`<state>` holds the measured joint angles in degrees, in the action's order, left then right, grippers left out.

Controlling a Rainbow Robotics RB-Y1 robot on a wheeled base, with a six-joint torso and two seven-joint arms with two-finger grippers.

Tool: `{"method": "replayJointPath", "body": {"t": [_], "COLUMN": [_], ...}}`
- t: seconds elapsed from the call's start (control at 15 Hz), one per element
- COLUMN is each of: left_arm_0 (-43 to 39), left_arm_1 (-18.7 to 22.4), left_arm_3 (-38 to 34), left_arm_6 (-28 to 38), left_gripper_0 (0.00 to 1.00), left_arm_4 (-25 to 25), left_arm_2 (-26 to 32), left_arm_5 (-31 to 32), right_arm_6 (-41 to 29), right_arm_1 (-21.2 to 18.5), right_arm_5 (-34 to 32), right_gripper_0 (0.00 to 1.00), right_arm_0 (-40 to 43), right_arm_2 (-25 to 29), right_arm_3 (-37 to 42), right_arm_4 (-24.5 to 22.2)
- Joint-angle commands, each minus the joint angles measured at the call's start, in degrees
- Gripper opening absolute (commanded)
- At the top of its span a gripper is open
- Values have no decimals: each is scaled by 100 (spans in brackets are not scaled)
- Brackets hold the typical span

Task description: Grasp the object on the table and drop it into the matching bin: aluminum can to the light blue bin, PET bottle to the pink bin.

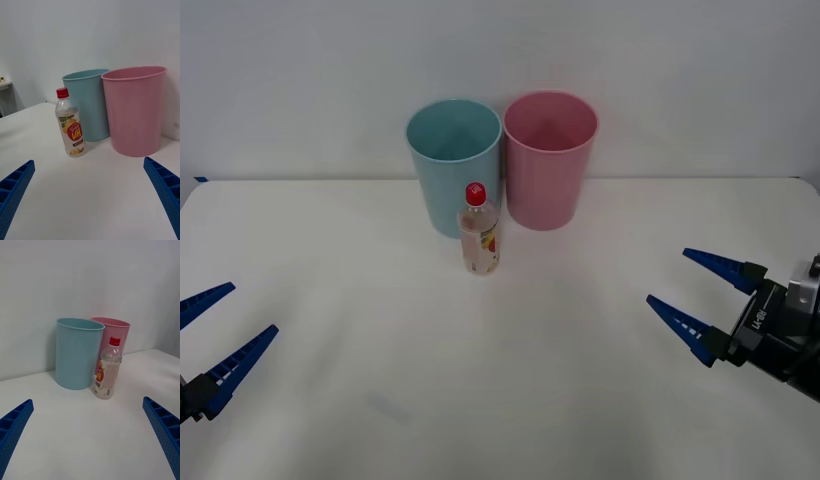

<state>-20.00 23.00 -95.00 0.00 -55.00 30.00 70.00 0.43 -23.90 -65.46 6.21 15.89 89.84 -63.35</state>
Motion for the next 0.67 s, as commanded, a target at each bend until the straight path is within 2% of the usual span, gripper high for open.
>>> {"method": "replayJointPath", "body": {"t": [0.07, 0.67], "left_arm_0": [0, 0], "left_arm_1": [0, 0], "left_arm_3": [0, 0], "left_arm_6": [0, 0], "left_gripper_0": [100, 100], "left_arm_4": [0, 0], "left_arm_2": [0, 0], "left_arm_5": [0, 0], "right_arm_6": [62, 150], "right_arm_1": [0, 8], "right_arm_5": [77, 1501], "right_gripper_0": [100, 100], "right_arm_0": [-410, -919], "right_arm_2": [-270, -1509], "right_arm_3": [-283, -309], "right_arm_4": [-169, -494]}}
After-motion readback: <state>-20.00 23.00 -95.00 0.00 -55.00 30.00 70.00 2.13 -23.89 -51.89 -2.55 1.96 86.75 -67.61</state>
